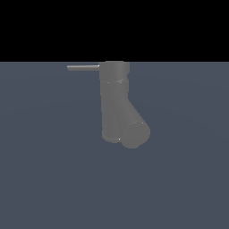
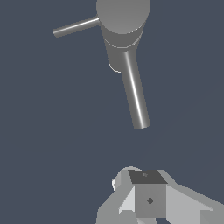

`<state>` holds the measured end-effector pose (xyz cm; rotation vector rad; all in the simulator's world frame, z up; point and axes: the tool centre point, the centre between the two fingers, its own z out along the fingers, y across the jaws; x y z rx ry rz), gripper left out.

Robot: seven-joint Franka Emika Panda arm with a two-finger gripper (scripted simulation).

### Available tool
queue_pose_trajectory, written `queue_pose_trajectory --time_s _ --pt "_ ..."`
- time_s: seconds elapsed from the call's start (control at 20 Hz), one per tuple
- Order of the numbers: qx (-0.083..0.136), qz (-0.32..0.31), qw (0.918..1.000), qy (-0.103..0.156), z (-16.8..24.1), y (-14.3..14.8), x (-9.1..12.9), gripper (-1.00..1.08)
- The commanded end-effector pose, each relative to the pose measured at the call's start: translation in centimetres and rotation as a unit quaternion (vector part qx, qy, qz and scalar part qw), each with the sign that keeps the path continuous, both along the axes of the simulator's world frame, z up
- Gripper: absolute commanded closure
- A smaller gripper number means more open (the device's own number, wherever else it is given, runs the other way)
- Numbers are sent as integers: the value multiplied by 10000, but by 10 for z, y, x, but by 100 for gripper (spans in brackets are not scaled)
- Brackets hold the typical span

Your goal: Turn on the faucet by rotating a designated handle.

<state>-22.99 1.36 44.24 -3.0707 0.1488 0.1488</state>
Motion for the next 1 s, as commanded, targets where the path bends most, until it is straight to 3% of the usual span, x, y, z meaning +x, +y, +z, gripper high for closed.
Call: queue_pose_trajectory --time_s 0.0,0.5,0.95 --pt "11 -178 9998 7 -2 2 8 108" --pt "38 -1212 9926 62 -17 15 54 108" --pt "0 -2228 9748 126 -37 31 97 108"
